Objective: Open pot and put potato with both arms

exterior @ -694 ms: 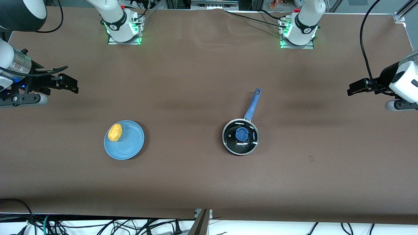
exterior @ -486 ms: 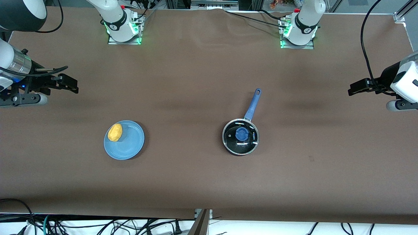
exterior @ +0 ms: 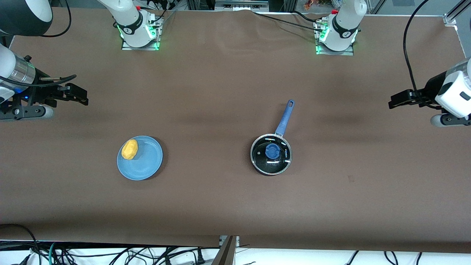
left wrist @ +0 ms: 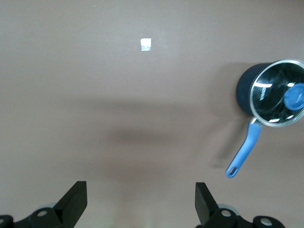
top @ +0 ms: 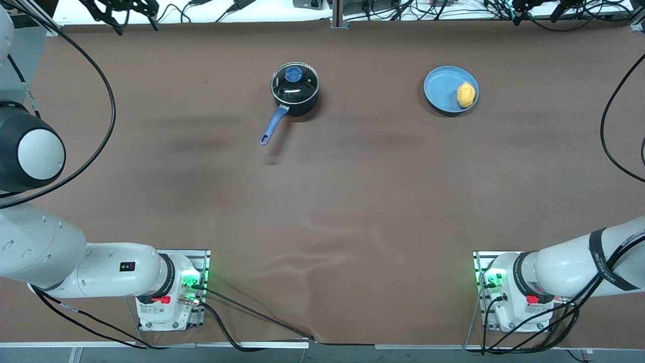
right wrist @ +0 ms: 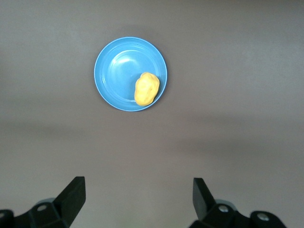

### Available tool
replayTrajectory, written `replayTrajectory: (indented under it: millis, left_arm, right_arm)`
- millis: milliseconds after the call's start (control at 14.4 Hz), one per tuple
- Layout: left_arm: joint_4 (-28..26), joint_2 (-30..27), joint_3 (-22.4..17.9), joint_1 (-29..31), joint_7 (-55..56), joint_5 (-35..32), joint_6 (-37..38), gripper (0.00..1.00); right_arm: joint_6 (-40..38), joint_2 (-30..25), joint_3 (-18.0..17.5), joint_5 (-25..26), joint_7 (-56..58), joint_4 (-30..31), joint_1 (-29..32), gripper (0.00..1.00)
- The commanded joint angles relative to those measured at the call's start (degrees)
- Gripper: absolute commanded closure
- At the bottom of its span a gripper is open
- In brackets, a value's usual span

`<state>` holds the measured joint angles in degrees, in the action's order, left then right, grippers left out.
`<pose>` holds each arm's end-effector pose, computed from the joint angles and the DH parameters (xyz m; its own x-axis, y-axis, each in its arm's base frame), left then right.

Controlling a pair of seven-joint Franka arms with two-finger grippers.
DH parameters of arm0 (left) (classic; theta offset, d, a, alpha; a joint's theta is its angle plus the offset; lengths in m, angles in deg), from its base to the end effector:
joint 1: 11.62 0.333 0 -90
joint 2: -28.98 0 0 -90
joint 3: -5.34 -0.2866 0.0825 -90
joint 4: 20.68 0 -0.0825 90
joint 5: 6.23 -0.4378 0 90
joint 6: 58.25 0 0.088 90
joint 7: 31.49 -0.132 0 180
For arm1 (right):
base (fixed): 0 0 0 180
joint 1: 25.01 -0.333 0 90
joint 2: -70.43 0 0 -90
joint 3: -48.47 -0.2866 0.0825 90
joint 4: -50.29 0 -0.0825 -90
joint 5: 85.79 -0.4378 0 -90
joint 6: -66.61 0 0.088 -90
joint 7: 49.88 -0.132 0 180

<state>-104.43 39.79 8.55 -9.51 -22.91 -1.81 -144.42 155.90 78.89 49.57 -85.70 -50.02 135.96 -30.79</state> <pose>0.6453 -0.0206 0.5037 0.9798 0.1242 -0.1568 0.1357 -0.9886 0.0646 0.6407 0.0529 0.5162 0.9933 0.0788 -0.0843 0.0795 -0.9968 0.0046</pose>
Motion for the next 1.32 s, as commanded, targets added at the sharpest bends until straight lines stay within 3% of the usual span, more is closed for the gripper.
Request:
replayTrajectory:
  millis: [0, 208, 417, 833, 1250]
  left_arm:
    - [1.04, 4.38, 1.09, -1.57, 5.11, 2.17, -4.08, 0.0]
    - [1.04, 9.56, 4.16, -5.26, 11.7, 1.91, -12.07, 0.0]
    - [1.57, 14.75, 4.52, -10.18, 17.69, 1.73, -18.14, 0.0]
    - [2.35, 23.54, 4.34, -20.46, 18.22, -0.19, -31.32, 0.0]
    - [2.71, 28.03, 4.52, -23.99, 19.1, -7.3, -37.76, 0.0]
  right_arm:
    - [-0.53, -0.46, -1.01, -0.44, 0.31, 0.46, 1.12, 0.0]
    - [-0.53, -0.38, -1.63, -0.44, 0.31, 0.37, 1.2, 0.0]
    - [-0.7, -0.29, -1.72, -0.01, 0.4, 0.37, 1.2, 0.0]
    - [-1.66, -0.29, -1.72, 0.08, 0.4, 0.37, 1.29, 0.0]
    - [-2.9, -0.2, -1.8, 0.0, 0.4, 0.29, 1.47, 0.0]
